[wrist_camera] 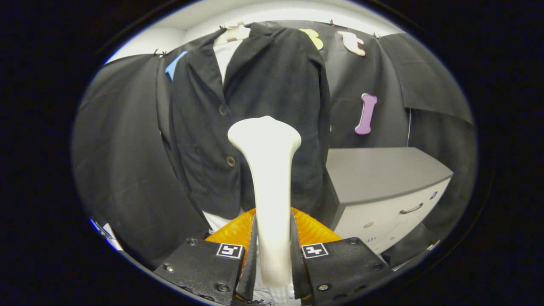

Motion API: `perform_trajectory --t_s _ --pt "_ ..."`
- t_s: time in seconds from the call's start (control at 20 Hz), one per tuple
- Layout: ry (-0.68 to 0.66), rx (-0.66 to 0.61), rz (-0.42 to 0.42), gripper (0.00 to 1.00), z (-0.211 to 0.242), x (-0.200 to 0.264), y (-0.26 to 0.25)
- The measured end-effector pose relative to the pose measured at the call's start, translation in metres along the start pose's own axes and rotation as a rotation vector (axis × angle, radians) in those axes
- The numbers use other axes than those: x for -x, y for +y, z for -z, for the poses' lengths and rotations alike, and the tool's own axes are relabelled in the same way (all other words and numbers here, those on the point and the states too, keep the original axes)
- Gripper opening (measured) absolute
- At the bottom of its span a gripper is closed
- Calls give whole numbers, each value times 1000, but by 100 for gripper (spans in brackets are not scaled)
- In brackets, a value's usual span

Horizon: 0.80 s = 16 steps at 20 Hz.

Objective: Iron the clothes twice with a garment steamer, once on the left side and once on the right side.

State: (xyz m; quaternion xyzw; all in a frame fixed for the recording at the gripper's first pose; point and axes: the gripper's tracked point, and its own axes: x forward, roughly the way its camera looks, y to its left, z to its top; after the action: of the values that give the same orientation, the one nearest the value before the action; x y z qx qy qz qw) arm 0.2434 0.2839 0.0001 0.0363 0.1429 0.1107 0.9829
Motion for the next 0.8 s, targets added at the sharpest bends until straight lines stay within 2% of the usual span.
perform_trajectory --t_s 0.25,0.8 --pt "-121 16 -31 37 -71 15 34" --pt "-339 41 -136 37 -206 30 155"
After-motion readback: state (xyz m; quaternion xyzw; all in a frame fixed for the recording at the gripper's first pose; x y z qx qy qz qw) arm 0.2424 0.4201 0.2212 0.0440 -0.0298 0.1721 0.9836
